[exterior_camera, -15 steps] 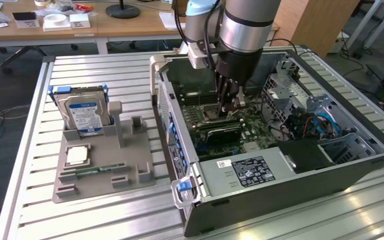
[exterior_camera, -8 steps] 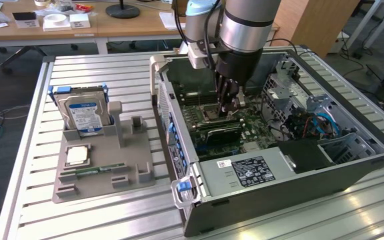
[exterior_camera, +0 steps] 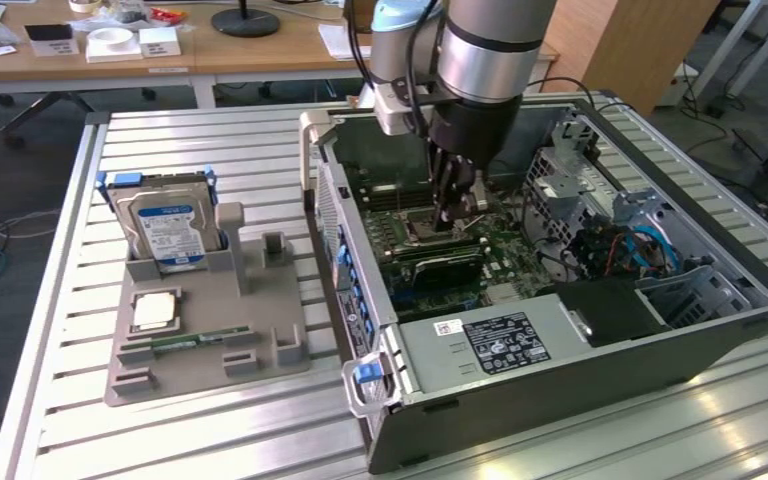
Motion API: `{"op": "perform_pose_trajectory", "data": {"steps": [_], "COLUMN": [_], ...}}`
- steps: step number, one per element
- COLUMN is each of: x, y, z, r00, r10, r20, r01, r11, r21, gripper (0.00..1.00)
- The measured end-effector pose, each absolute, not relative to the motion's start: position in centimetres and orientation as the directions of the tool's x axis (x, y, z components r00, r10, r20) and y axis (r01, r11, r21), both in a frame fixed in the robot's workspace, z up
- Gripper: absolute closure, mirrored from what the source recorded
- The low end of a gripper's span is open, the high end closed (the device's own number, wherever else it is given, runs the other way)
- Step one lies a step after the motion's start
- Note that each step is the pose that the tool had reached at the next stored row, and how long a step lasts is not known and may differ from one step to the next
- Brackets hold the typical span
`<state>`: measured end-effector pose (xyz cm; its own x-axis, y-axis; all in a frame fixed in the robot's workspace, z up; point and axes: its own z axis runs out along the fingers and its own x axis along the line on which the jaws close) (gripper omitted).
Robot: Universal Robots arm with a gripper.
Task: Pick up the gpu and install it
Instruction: 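Press down on the gpu until it lock into place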
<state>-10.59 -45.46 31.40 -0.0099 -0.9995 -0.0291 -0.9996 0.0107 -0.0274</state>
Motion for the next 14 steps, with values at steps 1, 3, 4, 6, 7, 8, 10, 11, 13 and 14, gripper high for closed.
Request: {"op": "perform_pose_trajectory", "data": {"steps": [1, 3, 4, 6, 7, 8, 10, 11, 13, 14], "x": [-10.6, -10.6, -10.6, -10.6, -10.6, -10.6, -10.4, -10.3, -10.3, -10.3], "y": [-45.5, -45.4, -45.4, -45.4, -45.4, -45.4, -45.4, -45.4, -45.4, -45.4], "z": [31.3, 31.0, 30.8, 30.4, 30.2, 30.1, 30.0, 29.9, 29.6, 29.4], "r00": [-0.01, -0.01, -0.01, -0.01, -0.01, -0.01, -0.01, -0.01, -0.01, -0.01], "r10": [-1.0, -1.0, -1.0, -1.0, -1.0, -1.0, -1.0, -1.0, -1.0, -1.0], "r20": [-0.03, -0.029, -0.029, -0.029, -0.029, -0.029, -0.025, -0.024, -0.024, -0.024], "r01": [-1.0, -1.0, -1.0, -1.0, -1.0, -1.0, -1.0, -1.0, -1.0, -1.0], "r11": [0.011, 0.011, 0.011, 0.011, 0.011, 0.011, 0.011, 0.011, 0.011, 0.011], "r21": [-0.028, -0.027, -0.027, -0.027, -0.027, -0.027, -0.027, -0.027, -0.027, -0.027], "gripper": [0.89, 0.89, 0.89, 0.89, 0.89, 0.89, 0.89, 0.89, 0.89, 0.89]}}
